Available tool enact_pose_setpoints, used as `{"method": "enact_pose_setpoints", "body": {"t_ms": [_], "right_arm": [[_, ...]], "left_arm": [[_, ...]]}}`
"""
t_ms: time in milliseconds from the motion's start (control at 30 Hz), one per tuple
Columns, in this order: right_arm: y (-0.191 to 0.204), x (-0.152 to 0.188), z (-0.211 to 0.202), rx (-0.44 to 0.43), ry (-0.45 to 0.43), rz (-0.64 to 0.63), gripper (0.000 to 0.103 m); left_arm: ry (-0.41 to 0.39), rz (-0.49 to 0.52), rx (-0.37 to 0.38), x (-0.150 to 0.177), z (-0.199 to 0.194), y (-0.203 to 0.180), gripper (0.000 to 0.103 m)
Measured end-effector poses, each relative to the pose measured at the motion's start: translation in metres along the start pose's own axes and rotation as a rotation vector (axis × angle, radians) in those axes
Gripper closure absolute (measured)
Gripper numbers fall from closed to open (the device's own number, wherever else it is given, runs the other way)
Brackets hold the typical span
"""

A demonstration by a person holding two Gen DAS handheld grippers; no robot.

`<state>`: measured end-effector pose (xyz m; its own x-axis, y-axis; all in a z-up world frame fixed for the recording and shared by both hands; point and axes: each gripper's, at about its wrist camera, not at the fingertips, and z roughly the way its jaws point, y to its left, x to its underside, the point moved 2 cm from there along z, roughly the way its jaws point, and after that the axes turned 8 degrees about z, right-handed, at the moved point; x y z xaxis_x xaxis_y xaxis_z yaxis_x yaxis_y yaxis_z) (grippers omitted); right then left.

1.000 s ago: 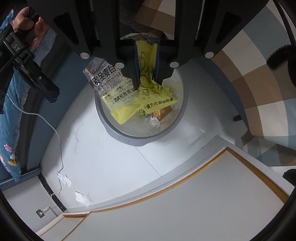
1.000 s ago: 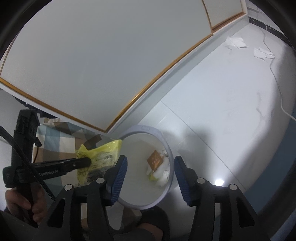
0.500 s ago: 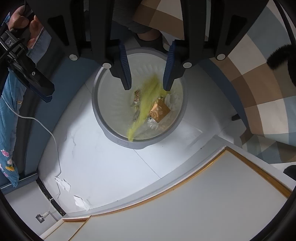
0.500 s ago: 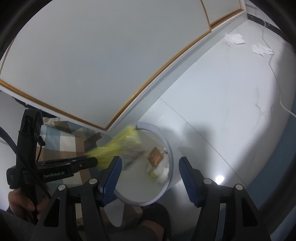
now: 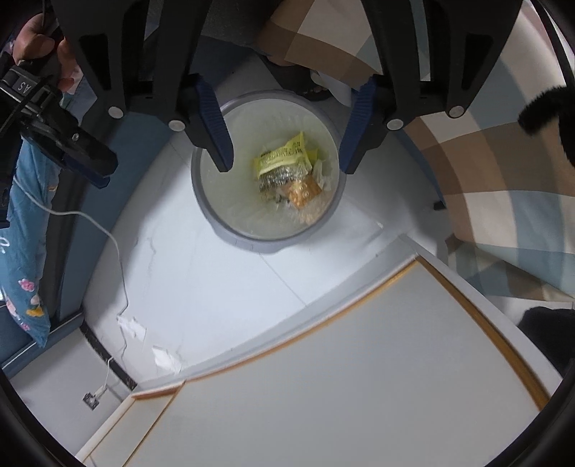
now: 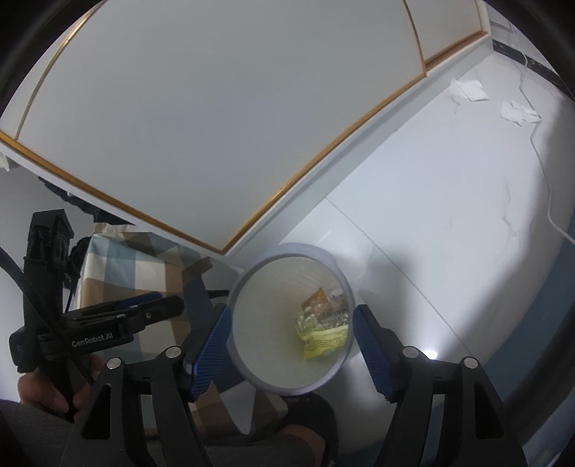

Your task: Collect trash

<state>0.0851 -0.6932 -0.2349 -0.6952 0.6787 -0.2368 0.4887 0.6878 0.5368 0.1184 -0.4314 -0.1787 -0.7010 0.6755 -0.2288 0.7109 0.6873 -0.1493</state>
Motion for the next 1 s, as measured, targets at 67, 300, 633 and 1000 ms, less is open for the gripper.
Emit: {"method": "enact_pose_setpoints", "body": {"t_ms": [67,300,633,1000], "right_arm": [[0.005,0.001,-0.005,-0.005,-0.001,-0.01,0.029],[0.024,0.006,-0.023,-0.01,-0.007,-0.044,0.02],[0.031,0.013,-0.031,0.016,0.02,-0.012,0.015],[0.036,0.017,-0.038,0.019,0.013,-0.026,0.014]], "left_arm": [[-0.024,-0.003,-0.005,0.0,-0.008,0.001,0.039],[-0.095,-0.003,-0.034,0.003,-0.038,0.002,0.034],[-0.121,-0.007,-0.068,0.013,-0.055,0.003,0.033],[-0.124,-0.008,-0.086,0.021,-0.064,0.0,0.033]]}}
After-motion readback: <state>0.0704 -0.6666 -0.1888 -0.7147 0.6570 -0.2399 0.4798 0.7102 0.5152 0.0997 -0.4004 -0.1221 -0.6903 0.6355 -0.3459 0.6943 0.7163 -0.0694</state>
